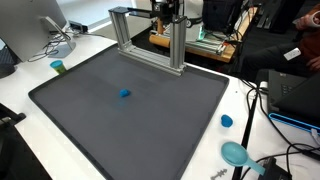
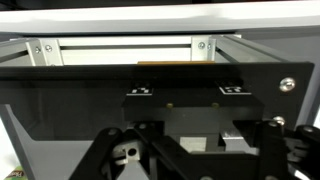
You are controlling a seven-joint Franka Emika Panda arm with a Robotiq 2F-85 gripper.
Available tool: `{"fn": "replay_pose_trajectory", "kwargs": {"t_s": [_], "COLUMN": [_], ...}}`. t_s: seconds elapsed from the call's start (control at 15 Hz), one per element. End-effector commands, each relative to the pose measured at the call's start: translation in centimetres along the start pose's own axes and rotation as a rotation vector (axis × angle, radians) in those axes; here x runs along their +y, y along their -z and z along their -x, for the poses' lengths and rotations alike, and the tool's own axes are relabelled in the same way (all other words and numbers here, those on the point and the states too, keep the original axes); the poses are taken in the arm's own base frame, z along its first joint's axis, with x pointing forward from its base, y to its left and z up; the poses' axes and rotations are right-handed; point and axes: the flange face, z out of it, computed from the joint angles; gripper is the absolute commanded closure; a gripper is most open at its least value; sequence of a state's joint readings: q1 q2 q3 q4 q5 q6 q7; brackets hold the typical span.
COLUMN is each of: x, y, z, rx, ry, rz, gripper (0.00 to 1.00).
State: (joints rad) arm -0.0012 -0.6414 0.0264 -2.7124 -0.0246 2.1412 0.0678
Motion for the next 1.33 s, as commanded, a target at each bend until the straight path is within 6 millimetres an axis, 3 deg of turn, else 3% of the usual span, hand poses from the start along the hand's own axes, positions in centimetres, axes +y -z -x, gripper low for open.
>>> {"fn": "replay_pose_trajectory", "kwargs": {"t_s": [0.0,0.07,0.13,0.27,0.33,0.53,0.87,1.27], "x": [-0.2,-0.2,-0.1,0.0,0.0,0.6,0.3,0.1], "y": [-0.6,-0.5,-0.5,-0.4,-0.3,-0.1,0.5,3.2], "z": [1.0,0.9,1.0,1.0,1.0,1.0,0.6,-3.5], "rx": [0.012,0.015,0.015,0.017,0.017,0.018,0.024,0.055], "ry": [0.009,0.008,0.007,0.006,0.006,-0.004,-0.001,-0.003], "rz": [-0.011,-0.011,-0.011,-0.015,-0.014,-0.016,-0.04,-0.015], "gripper": [0.26,0.34,0.32,0.57,0.57,0.76,0.78,0.78]}}
